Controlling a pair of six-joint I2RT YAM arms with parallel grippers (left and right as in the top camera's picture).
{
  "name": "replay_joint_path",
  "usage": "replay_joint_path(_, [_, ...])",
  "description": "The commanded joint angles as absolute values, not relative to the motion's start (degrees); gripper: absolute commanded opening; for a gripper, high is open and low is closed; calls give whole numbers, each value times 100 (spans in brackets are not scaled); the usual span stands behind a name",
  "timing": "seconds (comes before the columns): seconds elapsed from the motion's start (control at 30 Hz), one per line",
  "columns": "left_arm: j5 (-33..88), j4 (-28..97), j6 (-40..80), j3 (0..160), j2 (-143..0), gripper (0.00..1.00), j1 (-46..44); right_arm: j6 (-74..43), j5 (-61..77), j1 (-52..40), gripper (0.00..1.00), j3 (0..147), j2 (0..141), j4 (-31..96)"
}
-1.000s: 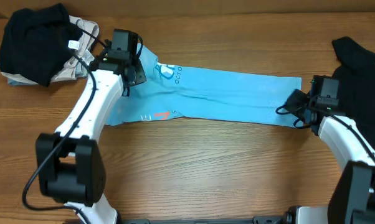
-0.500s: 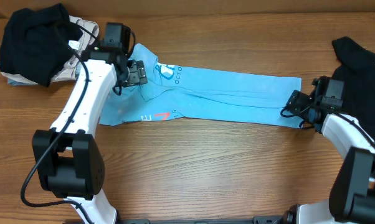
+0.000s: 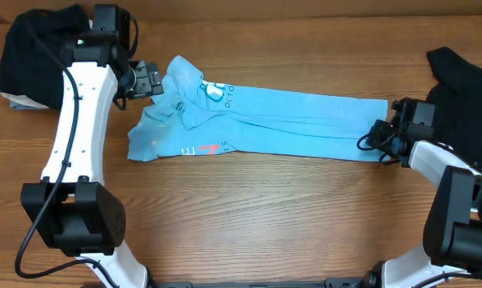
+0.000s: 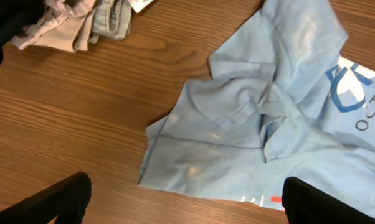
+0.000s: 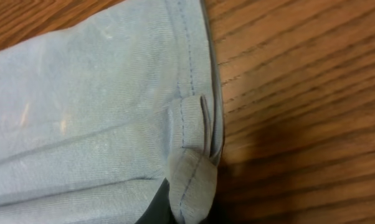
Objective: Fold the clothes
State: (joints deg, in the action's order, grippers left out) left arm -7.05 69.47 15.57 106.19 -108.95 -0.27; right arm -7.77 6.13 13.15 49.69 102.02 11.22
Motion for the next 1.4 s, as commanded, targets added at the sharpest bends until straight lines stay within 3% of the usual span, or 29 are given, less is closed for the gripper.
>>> replay_joint_path(0.0, [-633,7017,1411,10744,-10875,100,71,-1098,687,1566,4,5181,10210,1531])
replay_joint_path(0.27, [-611,7382,1269,10753,-10875,100,237,-843,788,2141,4,6471,9415,3872])
replay_joint_path(0.5, [-565,7459,1151,10753,-10875,100,233,-311,1308,1660,4,7408,9273,5059])
replay_joint_path(1.03, [-292,7037,967,10742,-10877,100,224,-1197,1140,-1151,4,7417,10025,3992])
replay_joint_path(1.33, [-268,7032,893,10728,-11056,100,224,-1984,1168,-2200,4,7426,10573,2923])
replay_joint_path(1.37, [-228,7041,891,10731,-11107,100,224,-1984,1168,-2279,18,7459,10573,2906])
